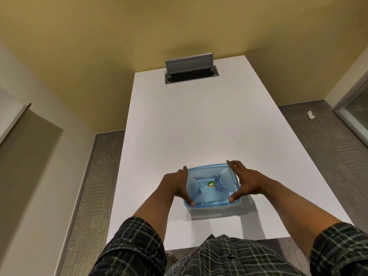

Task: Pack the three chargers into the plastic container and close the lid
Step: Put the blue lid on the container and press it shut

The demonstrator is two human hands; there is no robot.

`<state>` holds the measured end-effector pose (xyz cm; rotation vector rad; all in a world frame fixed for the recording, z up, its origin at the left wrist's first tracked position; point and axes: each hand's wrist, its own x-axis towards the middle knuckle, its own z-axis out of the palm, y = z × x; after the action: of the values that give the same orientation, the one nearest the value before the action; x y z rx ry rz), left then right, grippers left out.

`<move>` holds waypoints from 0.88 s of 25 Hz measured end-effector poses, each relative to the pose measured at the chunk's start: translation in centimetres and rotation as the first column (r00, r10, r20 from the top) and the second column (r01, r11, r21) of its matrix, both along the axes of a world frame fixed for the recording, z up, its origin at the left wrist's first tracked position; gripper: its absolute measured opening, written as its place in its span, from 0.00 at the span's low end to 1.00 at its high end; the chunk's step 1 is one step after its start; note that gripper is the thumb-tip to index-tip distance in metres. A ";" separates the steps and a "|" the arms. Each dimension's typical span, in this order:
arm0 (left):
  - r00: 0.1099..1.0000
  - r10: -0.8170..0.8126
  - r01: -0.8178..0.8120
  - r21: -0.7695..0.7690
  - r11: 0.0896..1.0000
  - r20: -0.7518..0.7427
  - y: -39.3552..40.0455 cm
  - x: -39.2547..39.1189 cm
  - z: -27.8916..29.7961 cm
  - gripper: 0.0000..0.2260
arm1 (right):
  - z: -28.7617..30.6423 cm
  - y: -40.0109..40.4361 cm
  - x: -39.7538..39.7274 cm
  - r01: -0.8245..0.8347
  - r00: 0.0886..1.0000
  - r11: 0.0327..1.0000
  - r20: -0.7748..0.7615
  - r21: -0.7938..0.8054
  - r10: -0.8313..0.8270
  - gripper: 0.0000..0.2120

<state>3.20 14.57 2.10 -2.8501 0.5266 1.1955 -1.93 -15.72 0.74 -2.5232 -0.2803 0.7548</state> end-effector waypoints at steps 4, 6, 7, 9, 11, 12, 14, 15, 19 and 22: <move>0.999 -0.035 0.034 0.031 0.999 0.007 -0.1 -0.5 -0.2 0.72 | 0.1 0.1 0.2 -0.012 1.000 0.999 -0.015 -0.035 0.012 0.74; 0.999 -0.046 0.045 0.039 0.998 0.018 -0.3 -0.6 -0.1 0.73 | 0.1 0.0 0.3 -0.023 0.999 0.999 -0.031 -0.045 0.022 0.75; 0.998 -0.054 0.053 0.044 0.998 0.030 -0.3 -0.7 0.0 0.73 | 0.0 -0.1 0.3 -0.033 0.999 0.998 -0.039 -0.049 0.032 0.76; 0.996 -0.068 0.066 0.050 0.997 0.049 -0.5 -0.8 0.1 0.73 | 0.0 -0.4 0.2 -0.052 0.997 0.997 -0.053 -0.051 0.049 0.78; 0.997 -0.068 0.065 0.046 0.997 0.048 -0.5 -0.9 0.1 0.73 | 0.1 -0.5 0.0 -0.073 0.996 0.997 -0.043 -0.033 0.072 0.79; 0.996 -0.069 0.067 0.045 0.997 0.048 -0.4 -0.9 0.2 0.73 | 0.1 -0.5 -0.1 -0.094 0.995 0.995 -0.025 -0.020 0.093 0.79; 0.996 -0.078 0.076 0.045 0.996 0.049 -0.3 -1.2 0.3 0.74 | 0.2 -0.3 -0.2 -0.140 0.990 0.990 0.005 0.004 0.140 0.78; 0.995 -0.082 0.079 0.046 0.996 0.055 -0.3 -1.3 0.3 0.74 | 0.2 -0.2 -0.2 -0.158 0.987 0.987 0.018 0.009 0.157 0.78; 0.993 -0.093 0.088 0.057 0.994 0.080 -0.4 -1.6 0.3 0.74 | 0.0 -0.2 -0.5 -0.174 0.983 0.985 0.053 -0.006 0.174 0.75; 0.991 -0.099 0.093 0.062 0.994 0.094 -0.6 -1.8 0.4 0.73 | -0.4 -0.4 -0.7 -0.169 0.984 0.986 0.047 -0.008 0.169 0.75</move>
<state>1.40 13.94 2.51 -2.7820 0.6073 1.0339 -2.65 -16.11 0.38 -2.5472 -0.5152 0.7599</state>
